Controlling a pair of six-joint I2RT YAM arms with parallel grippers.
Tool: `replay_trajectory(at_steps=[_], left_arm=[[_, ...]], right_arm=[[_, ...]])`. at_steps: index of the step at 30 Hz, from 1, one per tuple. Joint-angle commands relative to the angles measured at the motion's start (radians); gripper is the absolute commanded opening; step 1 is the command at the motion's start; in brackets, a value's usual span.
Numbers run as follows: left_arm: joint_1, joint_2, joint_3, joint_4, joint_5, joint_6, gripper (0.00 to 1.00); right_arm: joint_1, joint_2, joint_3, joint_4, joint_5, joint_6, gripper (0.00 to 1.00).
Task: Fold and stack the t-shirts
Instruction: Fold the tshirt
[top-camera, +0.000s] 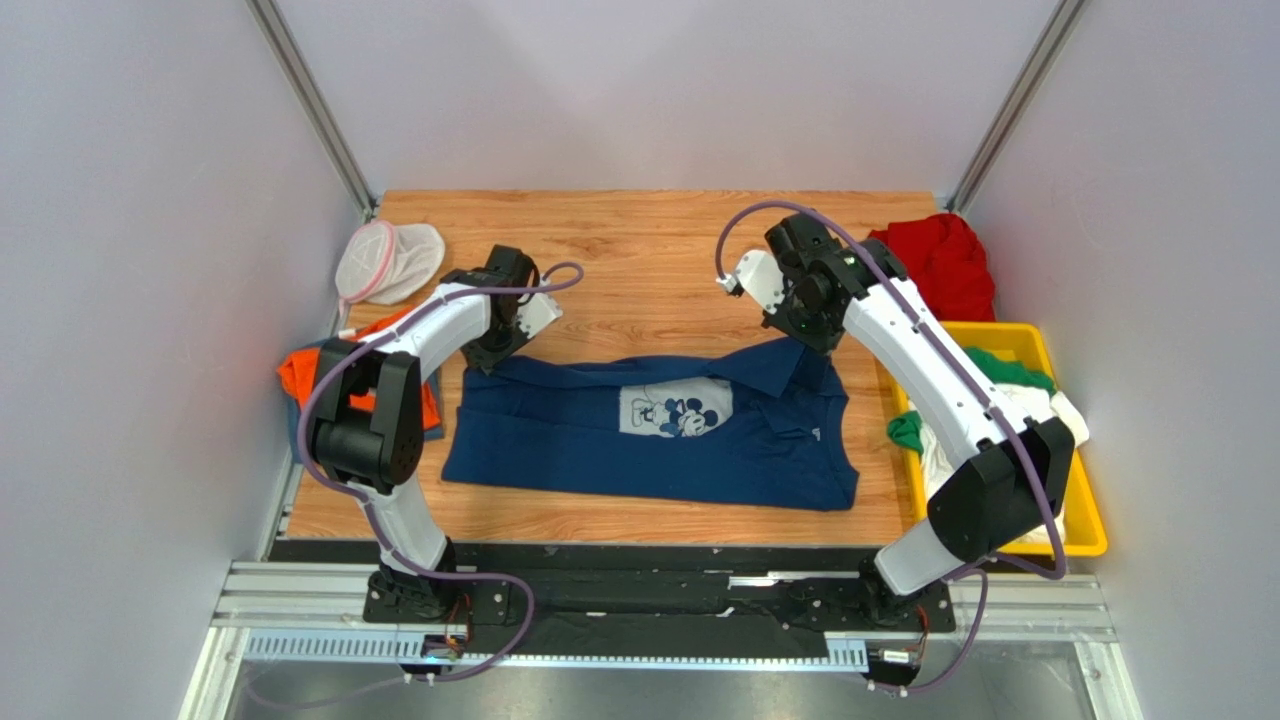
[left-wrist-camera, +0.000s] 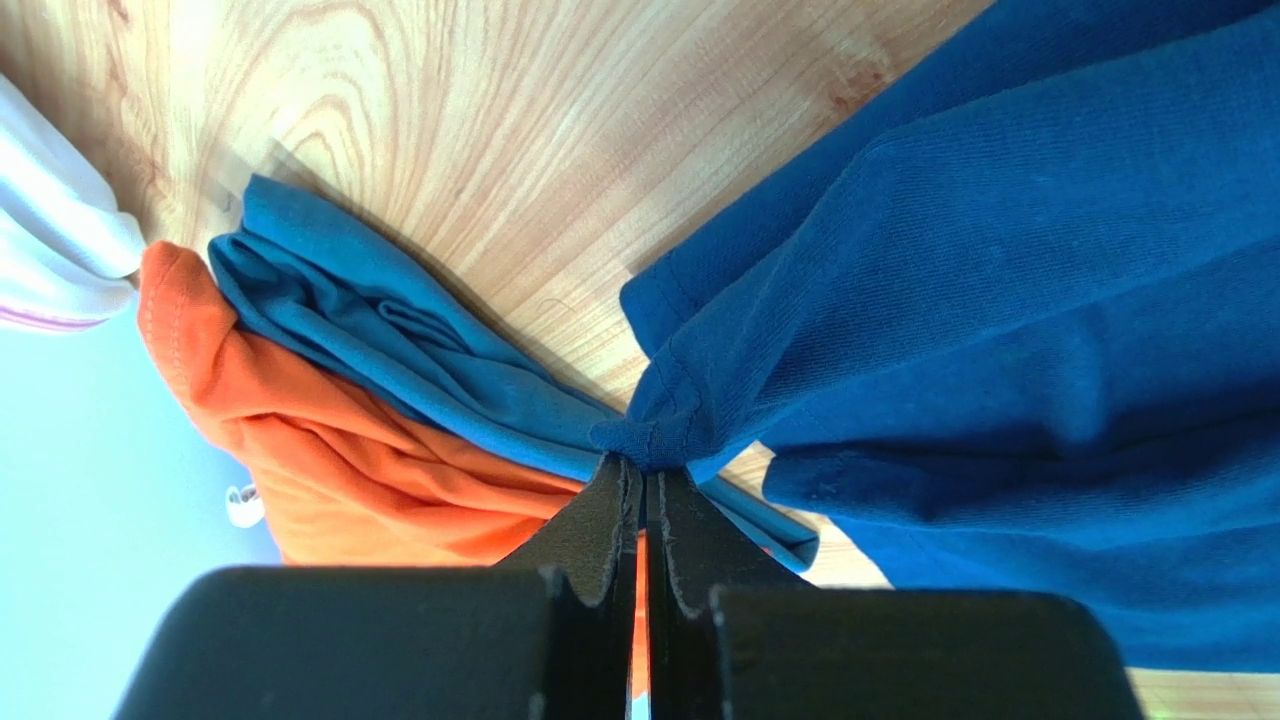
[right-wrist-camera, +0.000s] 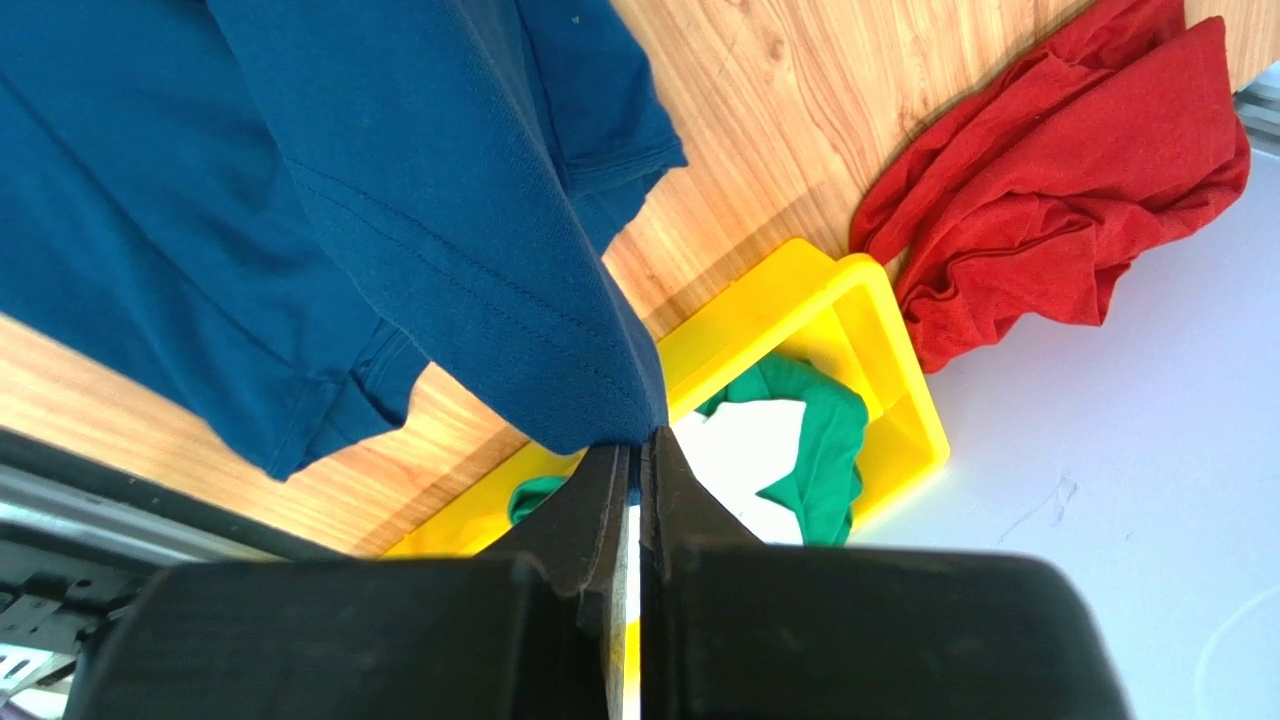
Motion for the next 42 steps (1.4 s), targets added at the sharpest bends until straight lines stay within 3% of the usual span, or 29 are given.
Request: replay_trajectory(at_steps=[1,22,42], left_arm=[[-0.001,-0.052,0.006,0.011,-0.013,0.015,0.00],[-0.001,-0.055,-0.009,0.003,-0.013,0.023,0.00],[-0.001,-0.060,-0.029,0.011,-0.019,0.029,0.00]], right_arm=[[0.016,-0.056,0.001,-0.046,-0.016,0.031,0.00],[0.129,-0.191,-0.280,-0.105,-0.101,0.103,0.00],[0.218,-0.248,-0.426,-0.117,-0.139,0.146,0.00]])
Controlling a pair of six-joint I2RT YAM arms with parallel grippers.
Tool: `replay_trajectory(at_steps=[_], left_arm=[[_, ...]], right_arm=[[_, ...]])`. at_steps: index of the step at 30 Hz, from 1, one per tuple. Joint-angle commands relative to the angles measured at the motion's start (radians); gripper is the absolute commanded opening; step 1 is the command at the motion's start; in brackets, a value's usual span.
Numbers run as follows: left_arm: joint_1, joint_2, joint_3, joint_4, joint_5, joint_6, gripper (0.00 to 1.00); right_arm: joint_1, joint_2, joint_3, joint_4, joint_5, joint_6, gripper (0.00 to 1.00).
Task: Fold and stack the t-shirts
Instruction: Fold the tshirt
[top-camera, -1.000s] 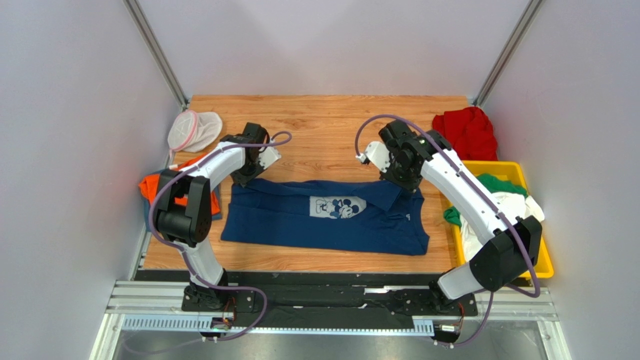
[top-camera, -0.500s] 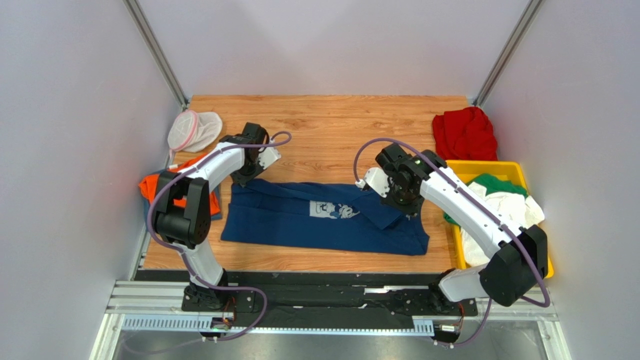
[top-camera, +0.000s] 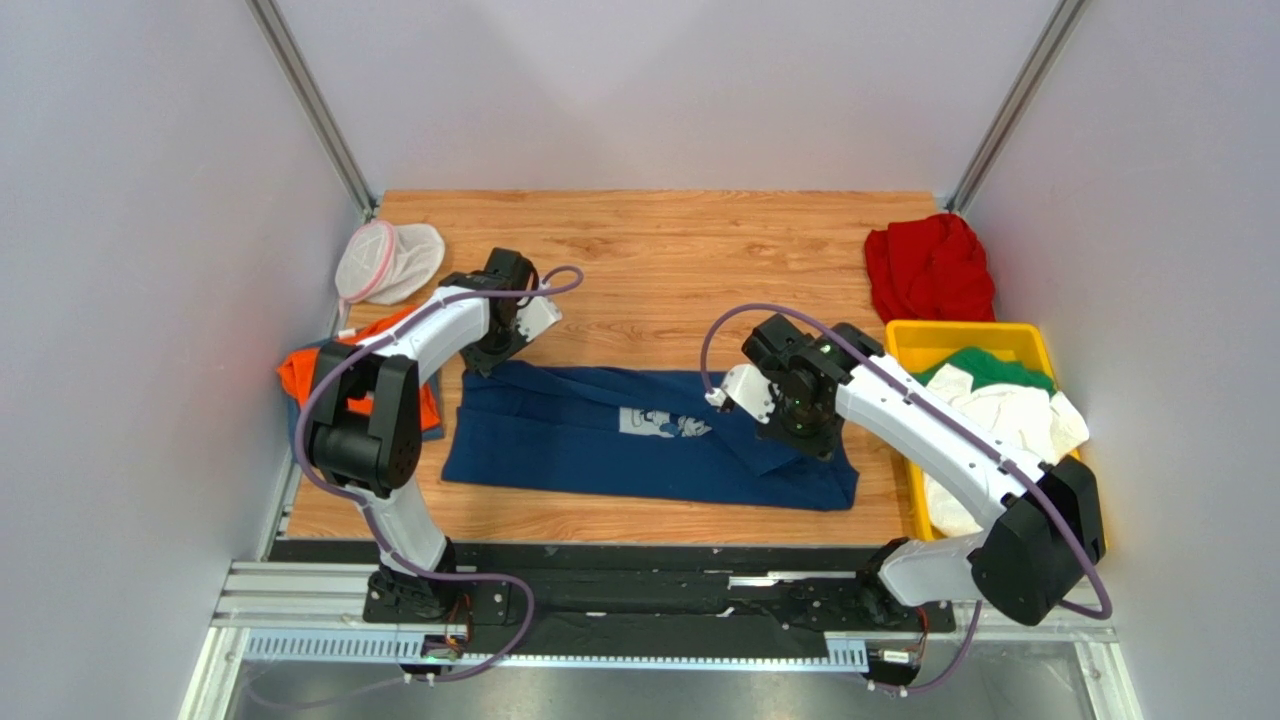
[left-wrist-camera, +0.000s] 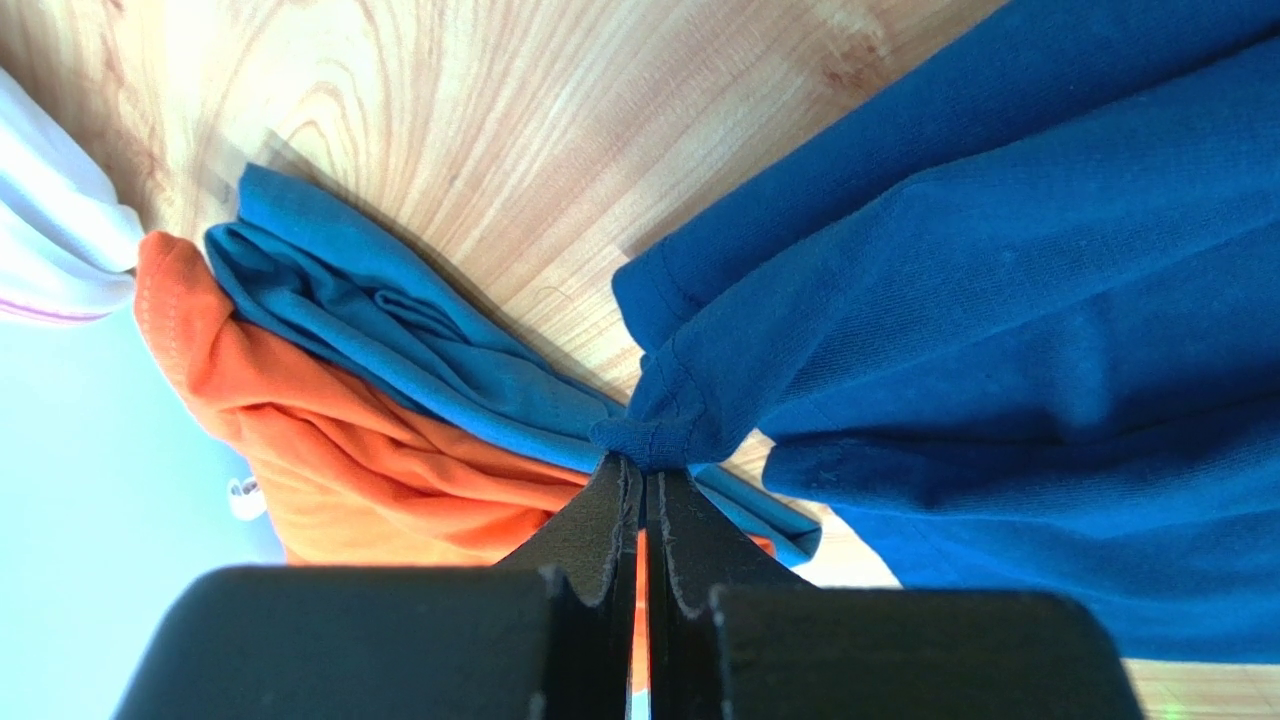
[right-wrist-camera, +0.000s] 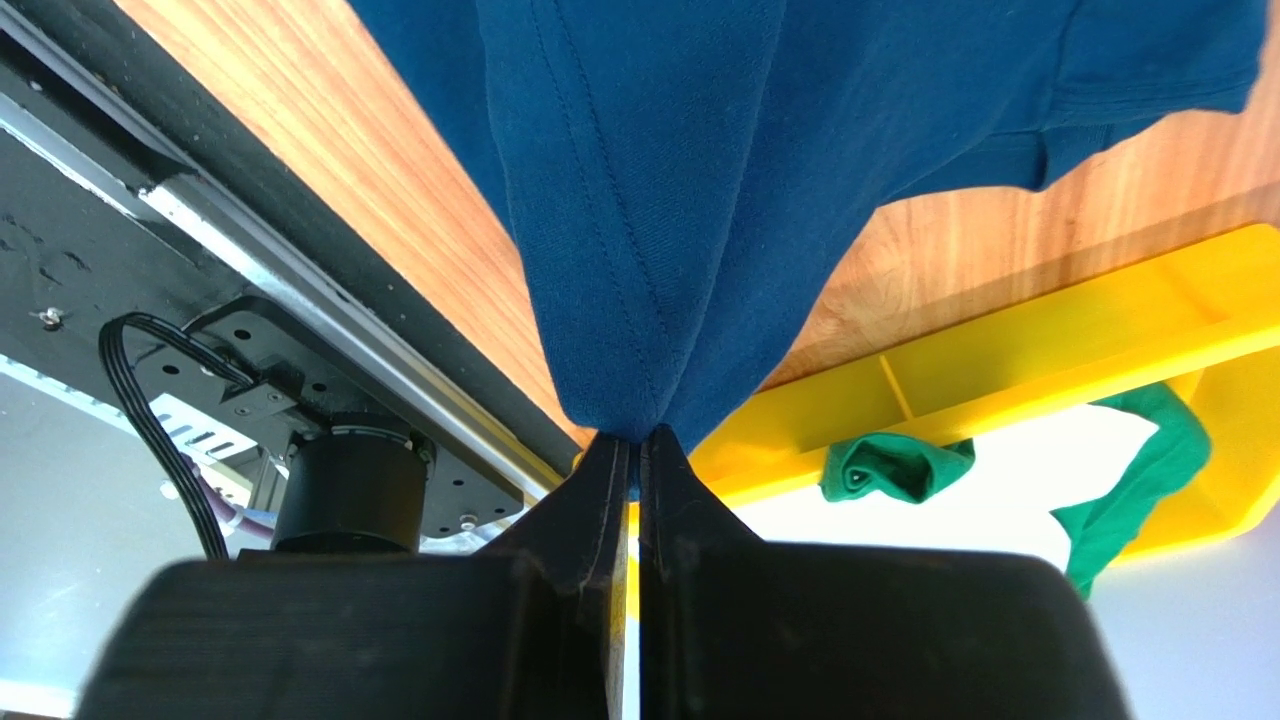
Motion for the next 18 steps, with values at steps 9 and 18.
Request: replay_trajectory(at_steps=[9,18], left_arm=[[-0.001,-0.047,-0.015,0.009,-0.011,0.015,0.00],[-0.001,-0.052,-0.021,0.008,-0.020,0.020,0.00]], right_arm=[[0.006,-0.042,-0.135,0.058,0.083,0.015,0.29],[0.007,-0.013,-0.138,0.123,0.080,0.009,0.53]])
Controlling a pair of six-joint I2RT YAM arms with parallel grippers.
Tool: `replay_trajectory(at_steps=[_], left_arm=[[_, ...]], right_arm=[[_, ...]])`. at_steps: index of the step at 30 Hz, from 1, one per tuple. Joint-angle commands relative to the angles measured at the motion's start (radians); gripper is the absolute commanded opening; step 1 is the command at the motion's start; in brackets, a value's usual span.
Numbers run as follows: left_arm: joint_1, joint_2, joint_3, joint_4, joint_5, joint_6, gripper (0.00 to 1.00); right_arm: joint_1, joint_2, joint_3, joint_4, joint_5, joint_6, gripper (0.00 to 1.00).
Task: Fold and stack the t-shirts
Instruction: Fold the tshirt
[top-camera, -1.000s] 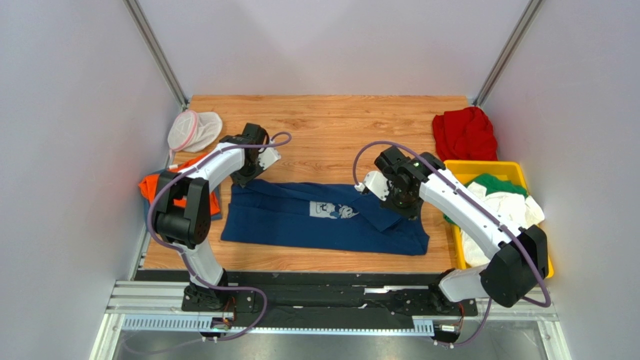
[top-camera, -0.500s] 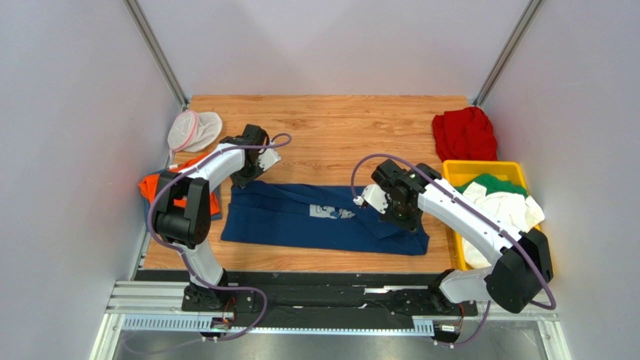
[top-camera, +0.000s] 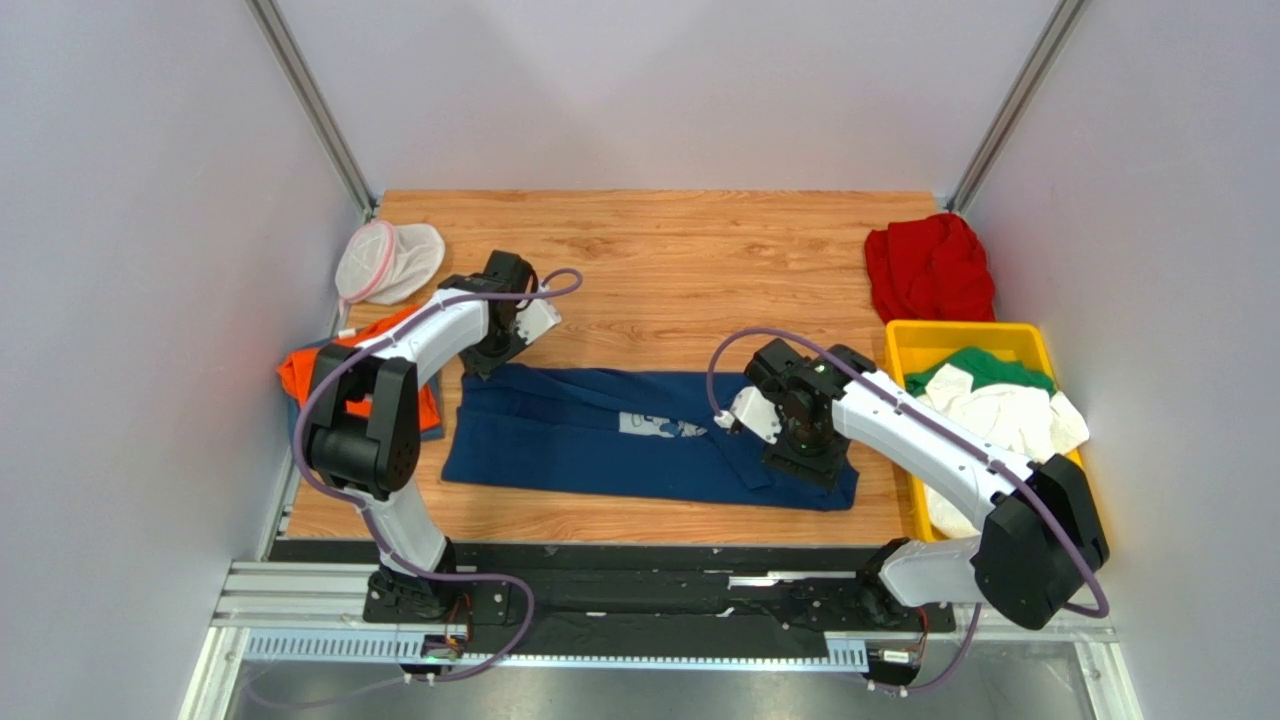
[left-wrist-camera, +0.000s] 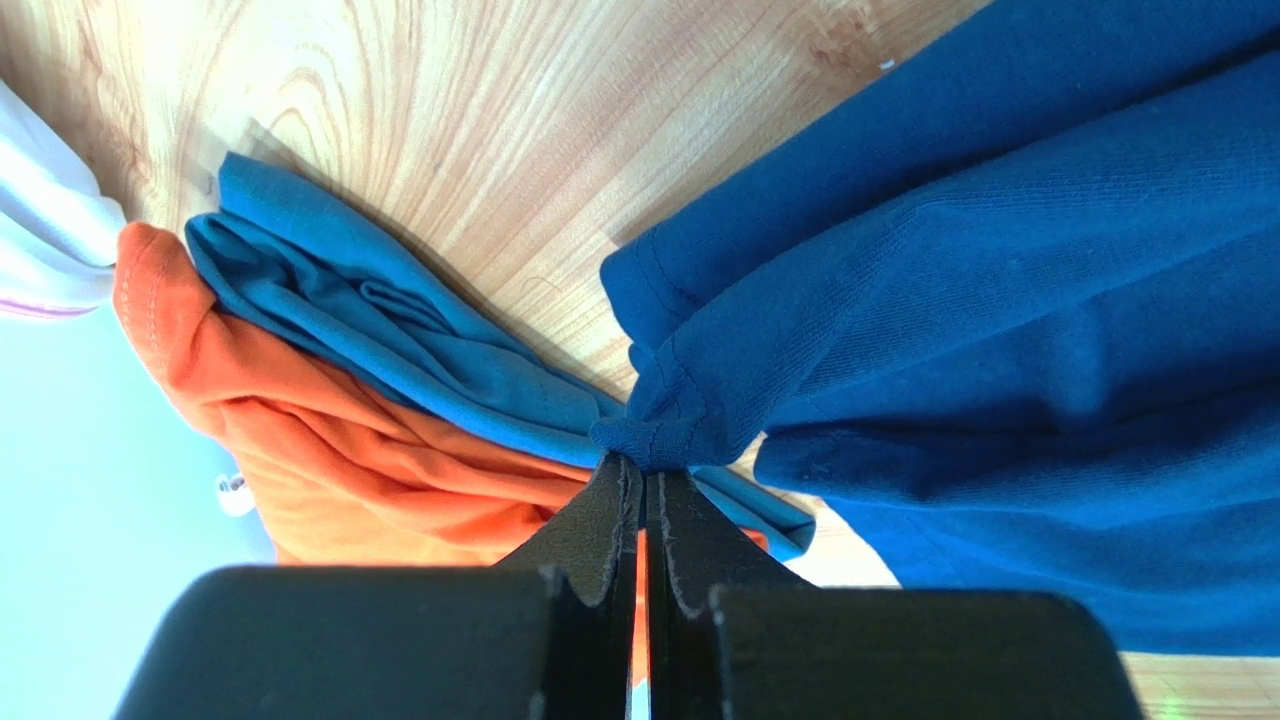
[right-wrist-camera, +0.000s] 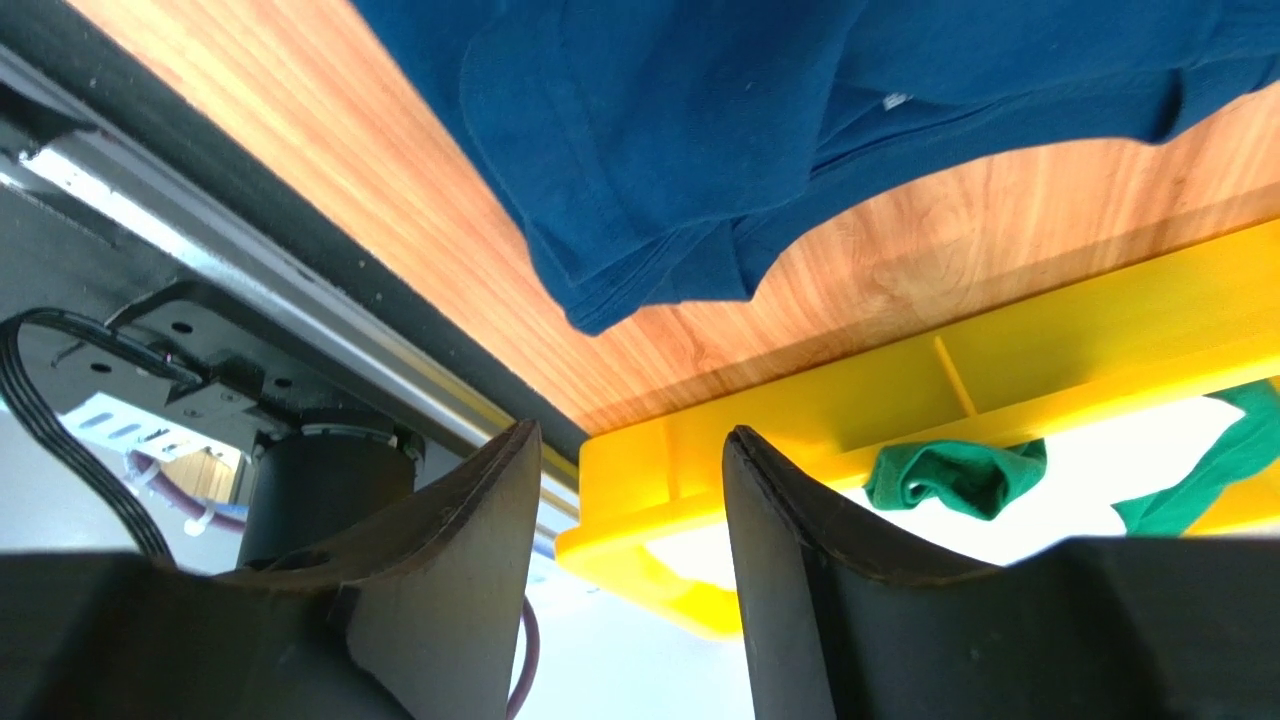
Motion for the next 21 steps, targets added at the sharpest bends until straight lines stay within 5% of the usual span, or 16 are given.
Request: replay_trajectory(at_steps=[1,21], left_arm=[[-0.001,-0.042,0.001,0.008,-0.023,0.019,0.00],[-0.002,-0.196,-0.119,0.002,0.005,-0.025,0.00]], right_arm=[[0.004,0.012,0.026,0.076,0.033,-0.001,0.53],[-0.090,0.323,0.169,0.419,0.068,-0.030,0.52]])
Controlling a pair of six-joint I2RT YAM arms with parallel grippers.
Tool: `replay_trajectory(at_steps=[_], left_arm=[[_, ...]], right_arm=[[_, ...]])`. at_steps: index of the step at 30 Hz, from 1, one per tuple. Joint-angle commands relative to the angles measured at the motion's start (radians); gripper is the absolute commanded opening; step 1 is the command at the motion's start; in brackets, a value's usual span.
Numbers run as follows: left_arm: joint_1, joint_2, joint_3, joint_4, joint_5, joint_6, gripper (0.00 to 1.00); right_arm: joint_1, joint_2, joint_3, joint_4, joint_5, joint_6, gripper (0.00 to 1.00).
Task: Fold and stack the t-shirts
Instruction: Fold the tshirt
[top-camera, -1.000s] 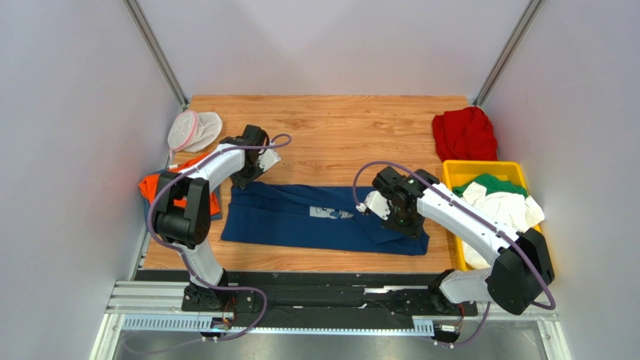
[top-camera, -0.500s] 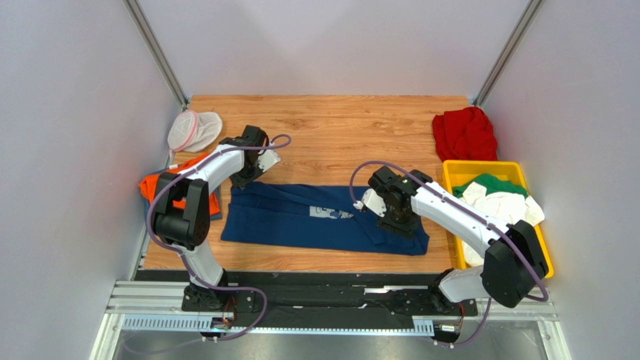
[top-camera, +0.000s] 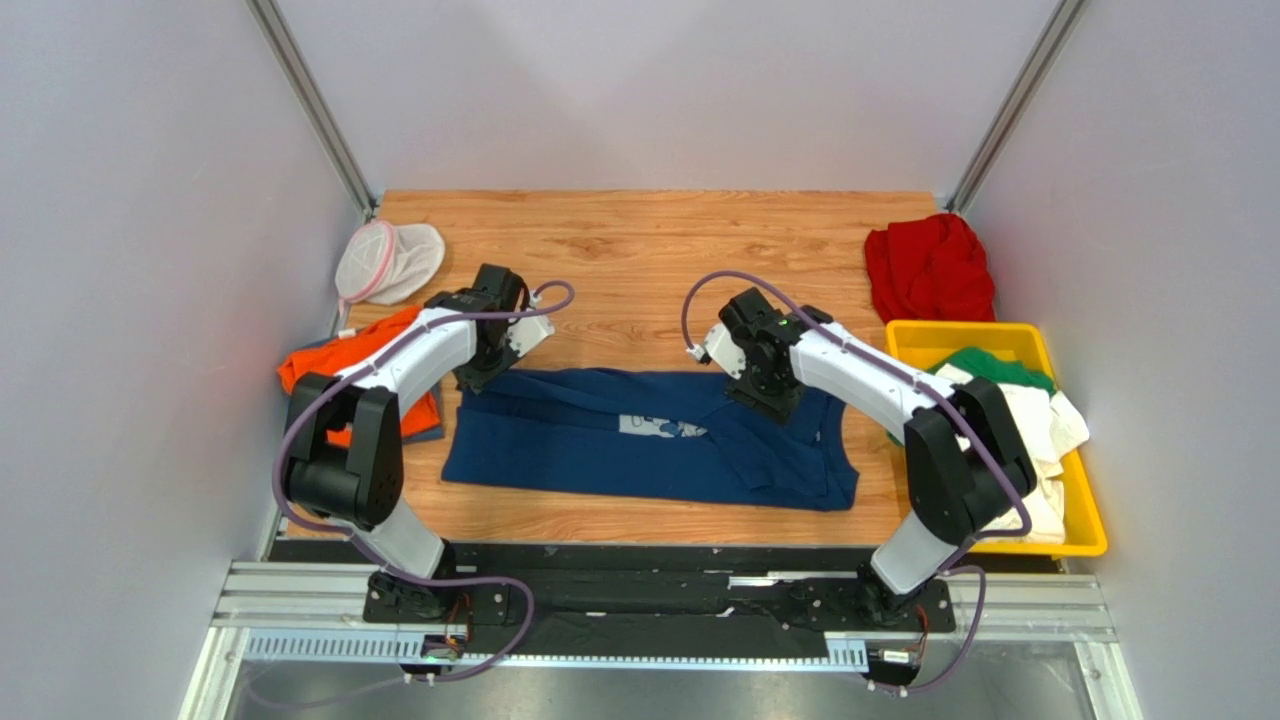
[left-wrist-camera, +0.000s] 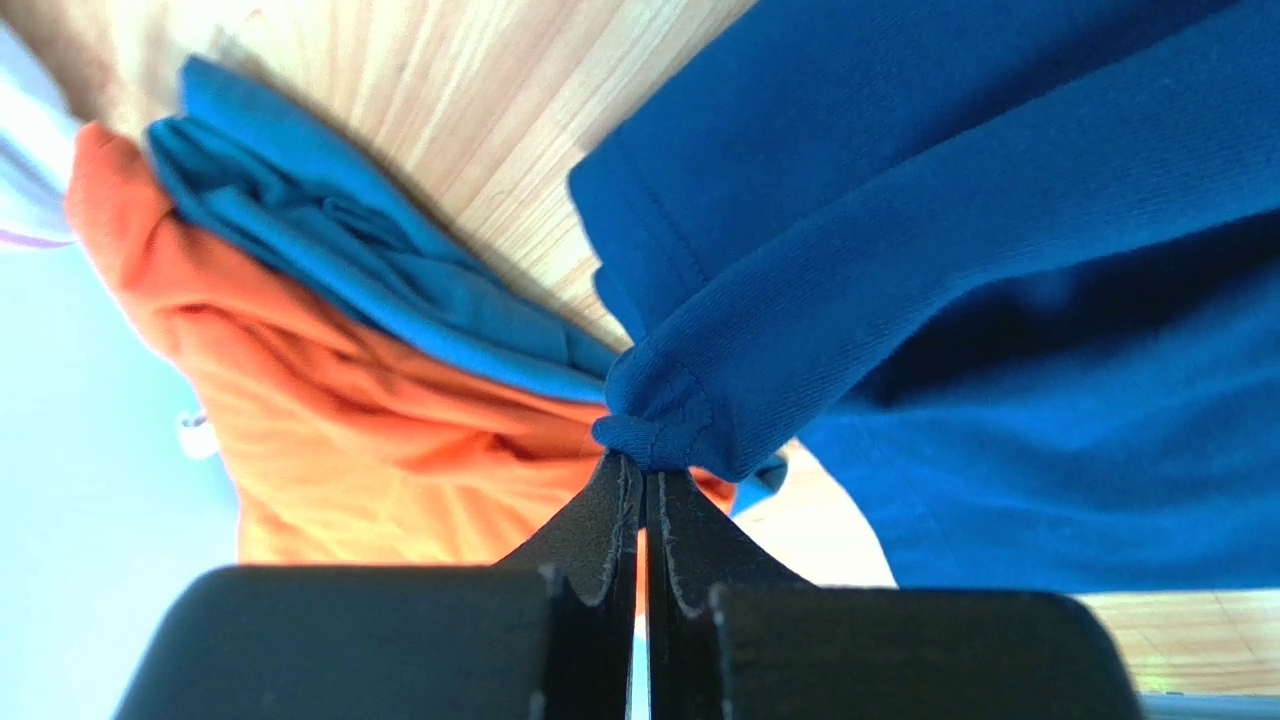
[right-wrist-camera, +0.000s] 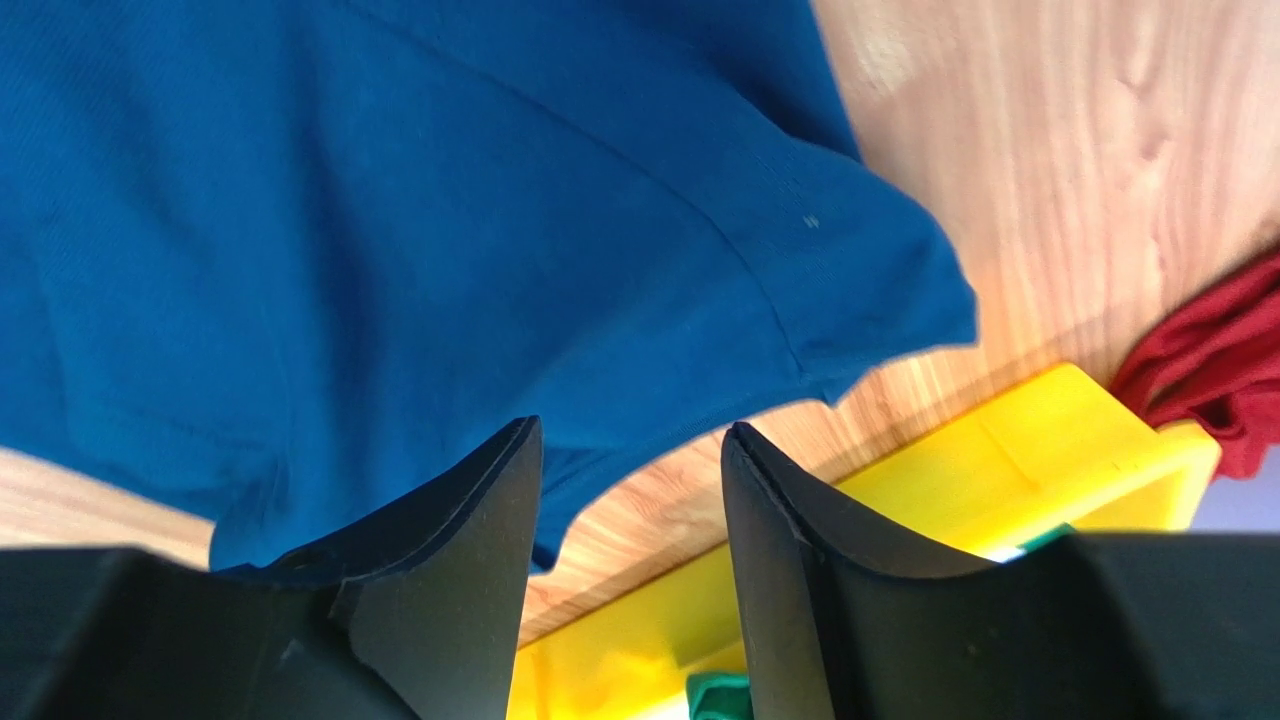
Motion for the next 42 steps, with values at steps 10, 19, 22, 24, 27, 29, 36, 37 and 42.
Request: replay_trajectory(at_steps=[10,19,22,24,27,29,36,37,42], left_arm=[[-0.004,-0.121,-0.048,-0.040,0.022,-0.035,0.02],[-0.004,-0.138,-0.127,-0.049,-0.018,-0.090,0.17],[-0.004,-0.159,-0.146,-0.048,-0.021,-0.099,0.31],[-0.004,-0.164,-0.149,-0.040,-0.021,-0.101,0.37],[-0.004,-0.173,-0.140,-0.026,-0.022,-0.101,0.48],[-0.004,-0.179,-0.123,-0.015,-0.022,-0.100,0.52],[-0.004,-0.181,-0.008,-0.051,0.103,-0.116,0.55],[-0.004,-0.178,0.020,-0.067,0.120,-0.118,0.55],[-0.004,-0.167,0.080,-0.097,0.230,-0.132,0.57]], right_arm=[[0.001,0.027,-0.042,0.068,-0.012,-0.001,0.51],[0.001,-0.008,-0.091,0.070,-0.005,0.003,0.51],[0.001,-0.004,-0.098,0.073,-0.009,0.006,0.51],[0.000,0.001,-0.100,0.071,-0.016,0.011,0.51],[0.001,0.006,-0.101,0.071,-0.025,0.018,0.51],[0.001,0.001,-0.106,0.071,-0.028,0.022,0.50],[0.000,-0.007,-0.112,0.079,-0.014,0.031,0.50],[0.001,-0.008,-0.112,0.080,-0.011,0.032,0.50],[0.000,-0.033,-0.095,0.093,-0.008,0.052,0.51]])
